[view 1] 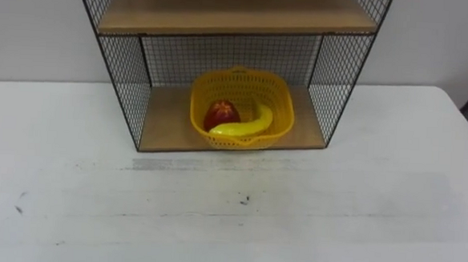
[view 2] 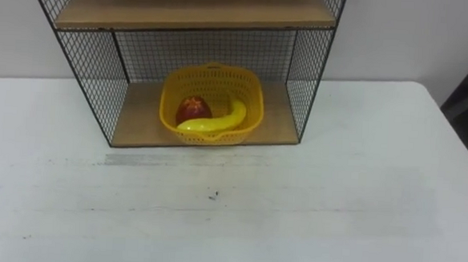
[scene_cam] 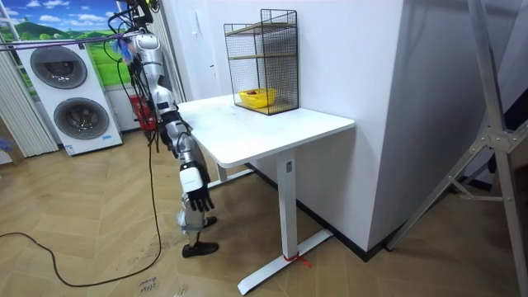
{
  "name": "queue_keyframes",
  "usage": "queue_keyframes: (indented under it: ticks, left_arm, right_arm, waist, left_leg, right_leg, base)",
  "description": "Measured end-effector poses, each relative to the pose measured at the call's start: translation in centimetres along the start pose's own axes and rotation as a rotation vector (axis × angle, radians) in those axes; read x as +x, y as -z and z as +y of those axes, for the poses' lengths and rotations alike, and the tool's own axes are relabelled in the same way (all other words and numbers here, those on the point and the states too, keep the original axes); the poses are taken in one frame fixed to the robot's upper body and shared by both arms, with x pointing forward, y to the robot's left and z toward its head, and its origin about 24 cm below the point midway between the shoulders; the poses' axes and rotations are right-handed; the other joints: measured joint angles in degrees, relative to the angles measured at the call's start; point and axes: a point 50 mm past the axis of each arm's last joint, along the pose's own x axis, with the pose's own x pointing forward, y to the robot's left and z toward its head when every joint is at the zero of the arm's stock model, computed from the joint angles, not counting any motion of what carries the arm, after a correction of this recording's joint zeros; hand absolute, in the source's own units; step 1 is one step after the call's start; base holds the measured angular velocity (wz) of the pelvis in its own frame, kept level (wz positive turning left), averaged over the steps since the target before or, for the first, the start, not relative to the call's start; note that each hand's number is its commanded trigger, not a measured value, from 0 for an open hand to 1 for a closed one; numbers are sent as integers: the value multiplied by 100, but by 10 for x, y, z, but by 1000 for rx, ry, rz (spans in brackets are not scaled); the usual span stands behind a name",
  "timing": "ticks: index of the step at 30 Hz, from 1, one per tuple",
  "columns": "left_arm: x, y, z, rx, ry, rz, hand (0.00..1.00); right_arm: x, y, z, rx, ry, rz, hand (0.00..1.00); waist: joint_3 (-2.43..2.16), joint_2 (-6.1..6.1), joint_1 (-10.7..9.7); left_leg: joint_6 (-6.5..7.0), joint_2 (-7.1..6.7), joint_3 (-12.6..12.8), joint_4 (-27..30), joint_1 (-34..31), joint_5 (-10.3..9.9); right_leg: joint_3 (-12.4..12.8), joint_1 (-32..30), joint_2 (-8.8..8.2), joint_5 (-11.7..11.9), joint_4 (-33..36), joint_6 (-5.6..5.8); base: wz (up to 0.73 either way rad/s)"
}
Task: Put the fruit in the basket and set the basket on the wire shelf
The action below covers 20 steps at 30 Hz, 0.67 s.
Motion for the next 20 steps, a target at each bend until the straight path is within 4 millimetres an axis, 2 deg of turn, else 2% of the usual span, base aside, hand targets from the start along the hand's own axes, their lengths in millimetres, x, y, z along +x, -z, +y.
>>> queue_keyframes:
  ticks: [2,4,6,8,10,12,16,20]
  left_arm:
    - [-1,-1,-7,96,44,-8,0]
    - [-2,-2,-16,211,80,-2,0]
    - [-2,0,-21,273,108,-3,0]
    - [-4,0,-27,319,137,-8,0]
    - [-5,1,-31,361,168,-12,0]
    - [-5,1,-33,374,181,-14,0]
    - [-5,1,-34,410,202,-14,0]
    - [-5,1,-35,412,219,-10,0]
  right_arm:
    - [-1,-5,7,-104,-40,-16,0]
    - [-3,-6,16,-236,-78,-42,0]
    - [-4,-8,25,-291,-128,-64,0]
    - [-7,-12,35,-318,-175,-86,0]
    - [-9,-12,44,-357,-230,-97,0]
    - [-9,-12,46,-364,-245,-97,0]
    - [-10,-10,48,-375,-269,-92,0]
    - [-10,-8,49,-339,-280,-81,0]
  waist:
    - [12,8,33]
    - [11,13,21]
    - [9,13,19]
    - [12,11,29]
    - [53,0,19]
    - [75,-14,17]
    - [79,-37,16]
    - [65,-22,16]
  left_leg:
    - [-3,8,46,-14,28,2]
    - [-3,10,36,-11,19,2]
    - [-3,11,25,-9,8,2]
    - [-2,12,10,-8,-31,4]
    - [3,8,-3,-10,-39,9]
    - [5,6,-4,-9,-46,11]
    - [5,6,-6,3,-64,11]
    - [5,-1,-1,24,-89,11]
  right_leg:
    - [97,15,40,43,-66,-16]
    - [101,24,33,65,-104,-17]
    - [92,22,33,74,-131,-11]
    - [83,14,44,98,-174,-9]
    - [70,16,45,102,-176,-6]
    - [70,13,47,103,-175,-3]
    - [57,19,41,104,-182,-2]
    - [37,23,46,108,-201,1]
  base:
    - [-20]
    - [-3]
    - [0]
    - [4]
    - [3]
    - [0]
    - [0]
    - [0]
